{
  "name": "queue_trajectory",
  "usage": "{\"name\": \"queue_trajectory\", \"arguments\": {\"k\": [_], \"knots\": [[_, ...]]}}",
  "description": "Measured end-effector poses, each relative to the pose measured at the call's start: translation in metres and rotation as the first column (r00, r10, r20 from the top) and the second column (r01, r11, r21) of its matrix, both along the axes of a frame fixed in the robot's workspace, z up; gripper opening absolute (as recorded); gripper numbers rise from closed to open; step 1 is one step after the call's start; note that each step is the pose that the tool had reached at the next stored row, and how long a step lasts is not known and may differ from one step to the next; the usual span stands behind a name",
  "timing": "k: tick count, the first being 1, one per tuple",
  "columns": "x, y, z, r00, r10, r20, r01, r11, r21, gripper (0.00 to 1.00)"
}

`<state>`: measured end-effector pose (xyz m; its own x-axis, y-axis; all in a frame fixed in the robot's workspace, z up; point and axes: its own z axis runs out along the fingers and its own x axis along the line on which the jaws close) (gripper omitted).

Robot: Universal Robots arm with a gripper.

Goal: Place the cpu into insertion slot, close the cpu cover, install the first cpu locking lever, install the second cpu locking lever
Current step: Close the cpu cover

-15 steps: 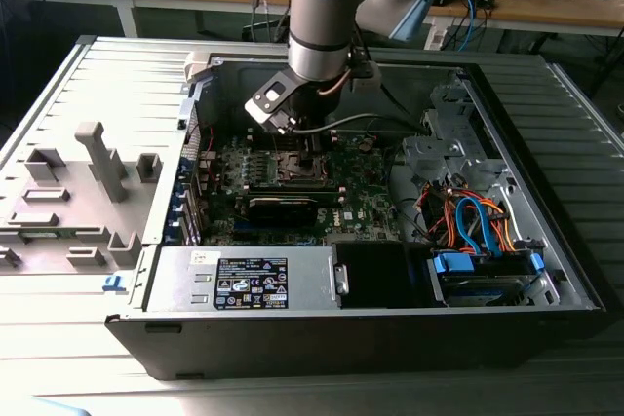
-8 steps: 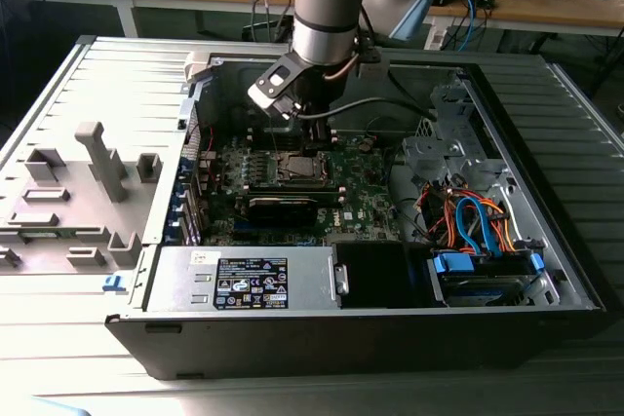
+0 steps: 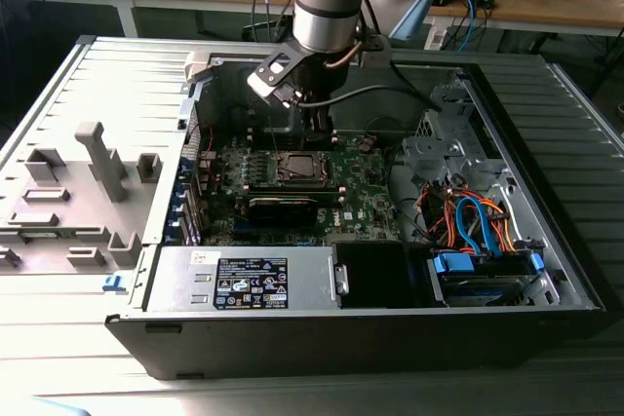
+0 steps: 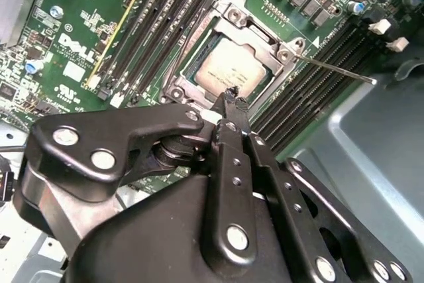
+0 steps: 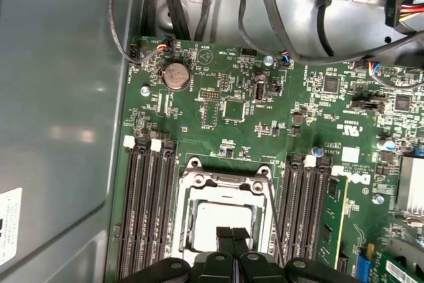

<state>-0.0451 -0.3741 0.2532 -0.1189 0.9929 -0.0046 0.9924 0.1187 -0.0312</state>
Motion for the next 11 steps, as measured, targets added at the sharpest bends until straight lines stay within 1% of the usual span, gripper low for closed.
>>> {"name": "queue_trajectory", "arguments": {"k": [3,5,11], "knots": [[0.0000,0.0000,0.0024,1.0000,0.000,0.0000,0.000,1.0000,0.0005,0.11],[0.0000,0.0000,0.0025,1.0000,0.000,0.0002,0.000,1.0000,0.0027,0.11],[0.0000,0.0000,0.0027,1.0000,0.000,0.0000,0.000,1.0000,0.0029,0.11]]}}
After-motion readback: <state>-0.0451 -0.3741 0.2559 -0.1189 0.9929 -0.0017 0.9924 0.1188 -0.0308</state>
